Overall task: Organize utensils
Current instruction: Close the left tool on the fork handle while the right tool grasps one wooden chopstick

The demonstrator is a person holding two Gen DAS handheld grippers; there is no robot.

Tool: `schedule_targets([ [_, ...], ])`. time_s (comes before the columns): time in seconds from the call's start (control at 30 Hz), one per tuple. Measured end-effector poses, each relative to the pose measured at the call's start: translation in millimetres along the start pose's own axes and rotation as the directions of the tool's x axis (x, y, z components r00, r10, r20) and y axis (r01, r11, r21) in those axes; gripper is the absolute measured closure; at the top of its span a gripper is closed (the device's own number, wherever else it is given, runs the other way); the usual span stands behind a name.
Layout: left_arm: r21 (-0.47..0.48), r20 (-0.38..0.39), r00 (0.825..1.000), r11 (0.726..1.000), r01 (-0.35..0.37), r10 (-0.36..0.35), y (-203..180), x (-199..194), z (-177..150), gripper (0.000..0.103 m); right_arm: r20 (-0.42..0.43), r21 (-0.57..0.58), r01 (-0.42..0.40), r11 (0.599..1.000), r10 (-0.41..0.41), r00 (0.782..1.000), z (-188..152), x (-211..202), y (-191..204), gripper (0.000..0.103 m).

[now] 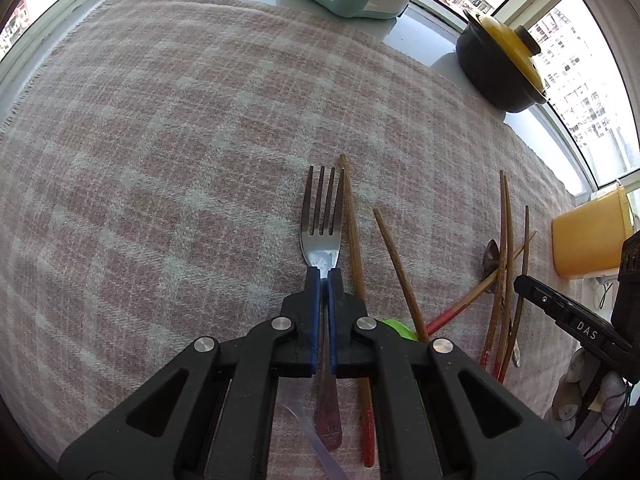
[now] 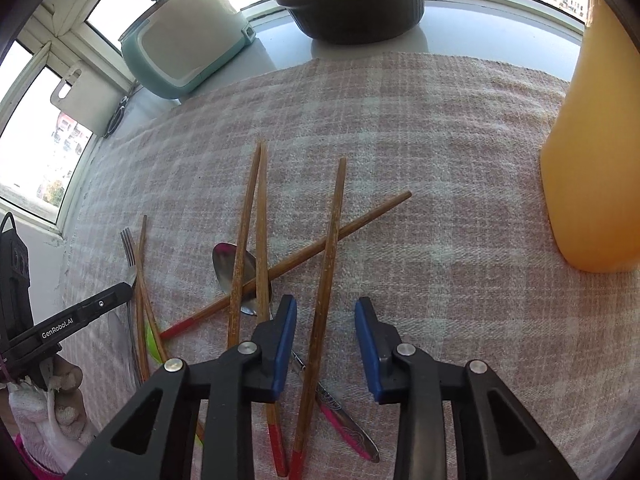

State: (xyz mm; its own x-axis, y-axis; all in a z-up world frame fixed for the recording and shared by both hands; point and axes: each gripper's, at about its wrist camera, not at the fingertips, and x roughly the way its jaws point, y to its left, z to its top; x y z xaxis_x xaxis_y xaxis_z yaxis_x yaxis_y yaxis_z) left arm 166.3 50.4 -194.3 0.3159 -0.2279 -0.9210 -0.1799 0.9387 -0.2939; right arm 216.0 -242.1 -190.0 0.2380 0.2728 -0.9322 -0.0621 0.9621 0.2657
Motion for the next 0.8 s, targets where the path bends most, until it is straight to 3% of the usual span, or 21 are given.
schedule_targets([
  [0.8,-0.029,-0.011,1.0,1.0,0.003,-0.004,-12.7,16.2,10.2,0.102,-0.006,-0.015,0.015,1.0,-0.015,1.0,1.9,2.2,-0.7,0.093],
])
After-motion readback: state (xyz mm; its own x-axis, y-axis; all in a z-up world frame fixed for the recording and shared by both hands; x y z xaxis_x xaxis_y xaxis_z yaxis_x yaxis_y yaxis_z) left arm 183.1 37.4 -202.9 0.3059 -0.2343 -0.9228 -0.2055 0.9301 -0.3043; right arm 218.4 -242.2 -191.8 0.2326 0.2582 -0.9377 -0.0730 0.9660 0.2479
